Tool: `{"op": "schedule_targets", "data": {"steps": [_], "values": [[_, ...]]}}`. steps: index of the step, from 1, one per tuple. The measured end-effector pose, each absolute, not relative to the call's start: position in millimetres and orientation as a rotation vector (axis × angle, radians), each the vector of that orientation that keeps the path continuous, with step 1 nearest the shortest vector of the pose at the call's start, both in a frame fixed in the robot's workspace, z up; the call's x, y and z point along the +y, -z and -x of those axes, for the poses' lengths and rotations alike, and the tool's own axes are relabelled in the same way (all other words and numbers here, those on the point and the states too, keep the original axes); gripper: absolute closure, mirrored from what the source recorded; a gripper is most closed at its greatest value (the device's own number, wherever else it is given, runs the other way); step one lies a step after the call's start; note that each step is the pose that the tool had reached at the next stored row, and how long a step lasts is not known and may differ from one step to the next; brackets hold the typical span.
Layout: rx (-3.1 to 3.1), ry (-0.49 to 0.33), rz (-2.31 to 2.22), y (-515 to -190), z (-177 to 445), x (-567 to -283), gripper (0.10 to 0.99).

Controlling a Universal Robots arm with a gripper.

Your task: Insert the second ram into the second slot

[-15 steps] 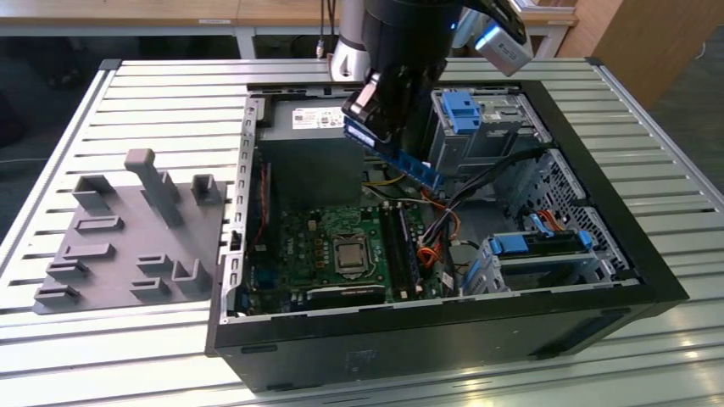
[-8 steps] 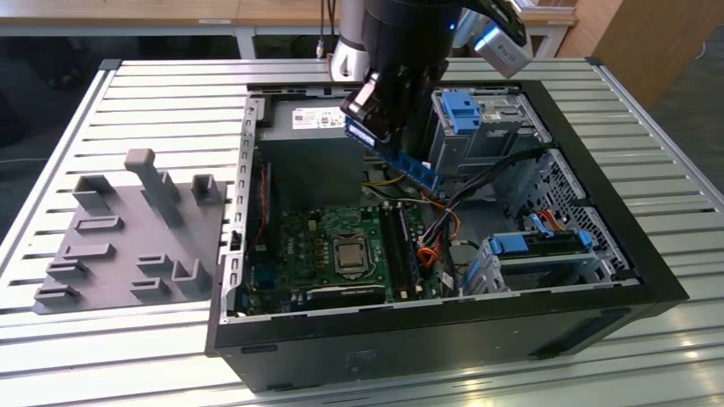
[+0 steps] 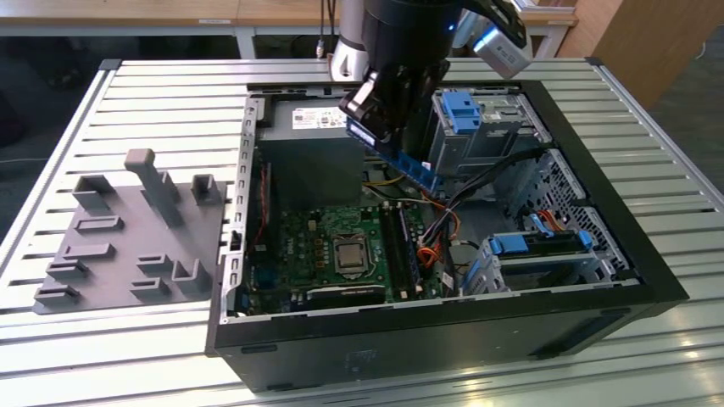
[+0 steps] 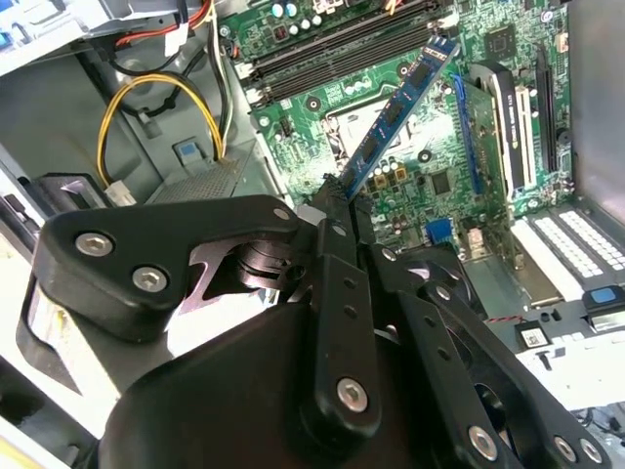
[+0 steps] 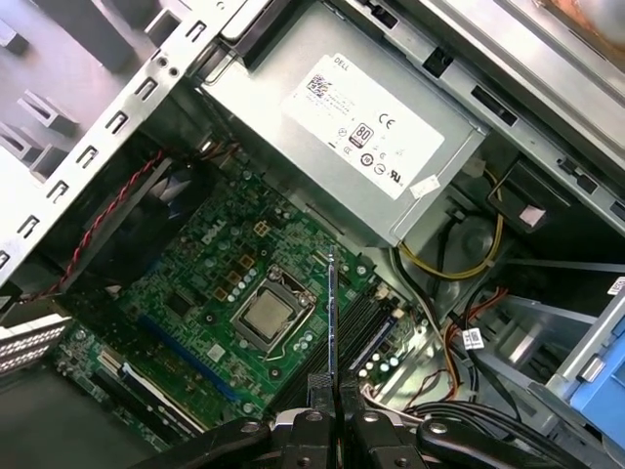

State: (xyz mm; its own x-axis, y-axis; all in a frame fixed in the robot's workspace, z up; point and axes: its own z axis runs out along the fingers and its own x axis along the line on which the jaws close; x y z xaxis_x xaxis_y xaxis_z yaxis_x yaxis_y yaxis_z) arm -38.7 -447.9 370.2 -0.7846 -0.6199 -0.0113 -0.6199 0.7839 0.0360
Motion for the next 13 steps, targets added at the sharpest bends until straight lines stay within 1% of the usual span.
{"op": "schedule_targets", "data": {"steps": [13], "values": [[-2.995,0.059,-0.948,-370.2,38.7,-447.9,0.949]]}}
